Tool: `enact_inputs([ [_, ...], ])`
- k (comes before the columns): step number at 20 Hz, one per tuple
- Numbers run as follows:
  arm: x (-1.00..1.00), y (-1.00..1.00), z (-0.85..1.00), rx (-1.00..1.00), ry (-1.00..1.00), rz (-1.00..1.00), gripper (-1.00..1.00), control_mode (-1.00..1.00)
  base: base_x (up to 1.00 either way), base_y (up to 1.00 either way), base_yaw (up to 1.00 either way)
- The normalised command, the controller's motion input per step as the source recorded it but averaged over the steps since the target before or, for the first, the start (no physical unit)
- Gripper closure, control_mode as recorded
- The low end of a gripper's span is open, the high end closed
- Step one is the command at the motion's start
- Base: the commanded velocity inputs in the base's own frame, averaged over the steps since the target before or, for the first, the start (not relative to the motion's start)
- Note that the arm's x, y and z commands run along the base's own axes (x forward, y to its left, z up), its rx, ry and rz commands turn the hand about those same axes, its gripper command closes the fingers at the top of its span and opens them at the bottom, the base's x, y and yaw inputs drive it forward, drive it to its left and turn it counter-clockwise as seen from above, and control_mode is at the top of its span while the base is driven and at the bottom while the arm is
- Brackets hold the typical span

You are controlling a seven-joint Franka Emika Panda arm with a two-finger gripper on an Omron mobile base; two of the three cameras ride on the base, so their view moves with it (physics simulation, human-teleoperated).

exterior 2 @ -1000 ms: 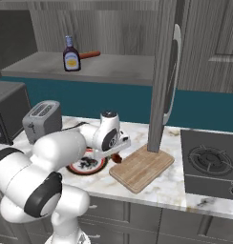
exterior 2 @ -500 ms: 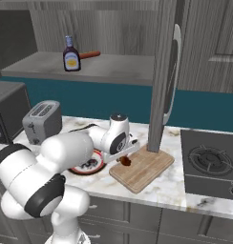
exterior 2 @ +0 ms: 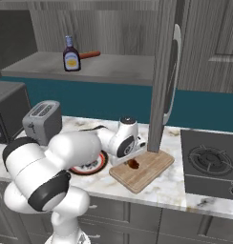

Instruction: Pick the chicken drumstick from the plate and place it on the cutting board. Then pick the condiment bottle from the cabinet and place it next to the cutting board.

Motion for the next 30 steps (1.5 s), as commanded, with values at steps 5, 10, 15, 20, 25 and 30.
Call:
enact_inputs([
  [5,0.01,-0.16,-0.28,0.00,0.00,0.00,1.00,-1.00,0.00,0.00,0.00],
  [10,0.04,-0.10,-0.18,0.00,0.00,0.00,1.00,-1.00,0.00,0.00,0.00],
  [15,0.04,-0.01,-0.16,0.00,0.00,0.00,1.00,-1.00,0.00,0.00,0.00],
  [20,0.12,0.00,-0.30,0.00,-0.02,0.00,1.00,-1.00,0.00,0.00,0.00],
  [25,0.16,0.00,-0.34,0.00,-0.04,0.00,1.00,-1.00,0.00,0.00,0.00],
  [30,0.08,0.00,-0.18,0.00,-0.02,0.00,-1.00,-1.00,0.00,0.00,0.00],
])
